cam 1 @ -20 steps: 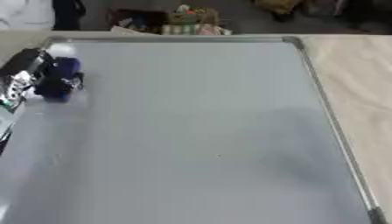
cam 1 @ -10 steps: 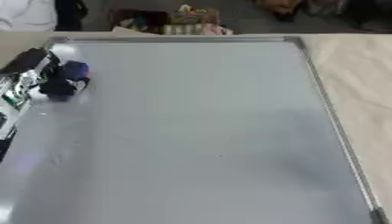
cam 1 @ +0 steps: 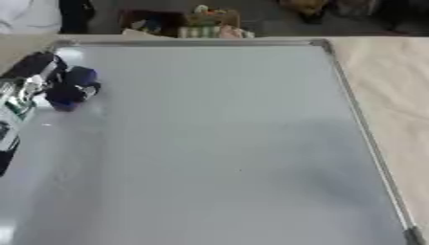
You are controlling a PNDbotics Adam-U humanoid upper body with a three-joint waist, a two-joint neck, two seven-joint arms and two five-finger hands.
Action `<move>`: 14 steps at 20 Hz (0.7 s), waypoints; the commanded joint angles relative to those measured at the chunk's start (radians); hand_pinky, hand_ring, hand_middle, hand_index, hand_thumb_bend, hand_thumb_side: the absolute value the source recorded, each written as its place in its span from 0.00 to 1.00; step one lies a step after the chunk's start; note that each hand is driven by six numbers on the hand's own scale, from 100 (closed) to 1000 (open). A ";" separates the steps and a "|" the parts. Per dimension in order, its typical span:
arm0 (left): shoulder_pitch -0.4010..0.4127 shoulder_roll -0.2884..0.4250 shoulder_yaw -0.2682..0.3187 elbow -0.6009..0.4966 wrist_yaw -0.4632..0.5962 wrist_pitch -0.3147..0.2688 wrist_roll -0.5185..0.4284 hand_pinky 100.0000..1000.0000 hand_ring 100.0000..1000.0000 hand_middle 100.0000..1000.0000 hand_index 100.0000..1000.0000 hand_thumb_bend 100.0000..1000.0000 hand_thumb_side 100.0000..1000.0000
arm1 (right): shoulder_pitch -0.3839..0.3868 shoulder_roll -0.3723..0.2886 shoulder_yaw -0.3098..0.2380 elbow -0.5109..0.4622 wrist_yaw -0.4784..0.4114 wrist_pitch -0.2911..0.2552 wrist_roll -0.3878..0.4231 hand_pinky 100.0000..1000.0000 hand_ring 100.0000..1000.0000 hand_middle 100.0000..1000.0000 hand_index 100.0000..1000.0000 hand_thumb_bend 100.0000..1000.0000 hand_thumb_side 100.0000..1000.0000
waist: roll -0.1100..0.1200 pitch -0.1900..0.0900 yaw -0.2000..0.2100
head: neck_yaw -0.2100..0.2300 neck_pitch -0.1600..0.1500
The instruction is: Wipe the whiteboard clean with a brush.
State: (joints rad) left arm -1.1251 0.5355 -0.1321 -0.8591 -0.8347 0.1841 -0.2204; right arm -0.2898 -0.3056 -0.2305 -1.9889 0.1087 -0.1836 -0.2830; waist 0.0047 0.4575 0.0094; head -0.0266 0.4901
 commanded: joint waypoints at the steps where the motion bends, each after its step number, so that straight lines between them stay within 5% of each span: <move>1: -0.022 0.019 0.011 -0.019 0.012 -0.001 -0.008 0.59 0.64 0.47 0.20 0.31 0.49 | -0.004 -0.018 -0.009 -0.011 -0.006 0.002 -0.003 0.86 0.81 0.59 0.86 0.00 1.00 | 0.001 -0.022 0.002 | 0.001 -0.006; 5: -0.020 0.022 0.014 -0.019 0.030 0.003 -0.014 0.58 0.63 0.46 0.19 0.19 0.47 | -0.003 -0.017 -0.010 -0.011 -0.006 0.002 -0.004 0.86 0.81 0.59 0.86 0.00 1.00 | 0.000 -0.024 0.005 | 0.001 -0.006; 14: -0.020 0.024 0.012 -0.019 0.053 0.003 -0.033 0.57 0.61 0.44 0.19 0.13 0.43 | -0.001 -0.016 -0.011 -0.011 -0.005 0.004 -0.006 0.86 0.82 0.59 0.86 0.00 1.00 | -0.004 -0.024 0.009 | -0.002 -0.005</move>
State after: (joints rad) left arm -1.1264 0.5357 -0.1272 -0.8649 -0.7871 0.1869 -0.2471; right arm -0.2889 -0.3055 -0.2332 -1.9889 0.1085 -0.1798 -0.2867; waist 0.0024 0.4574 0.0177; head -0.0277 0.4901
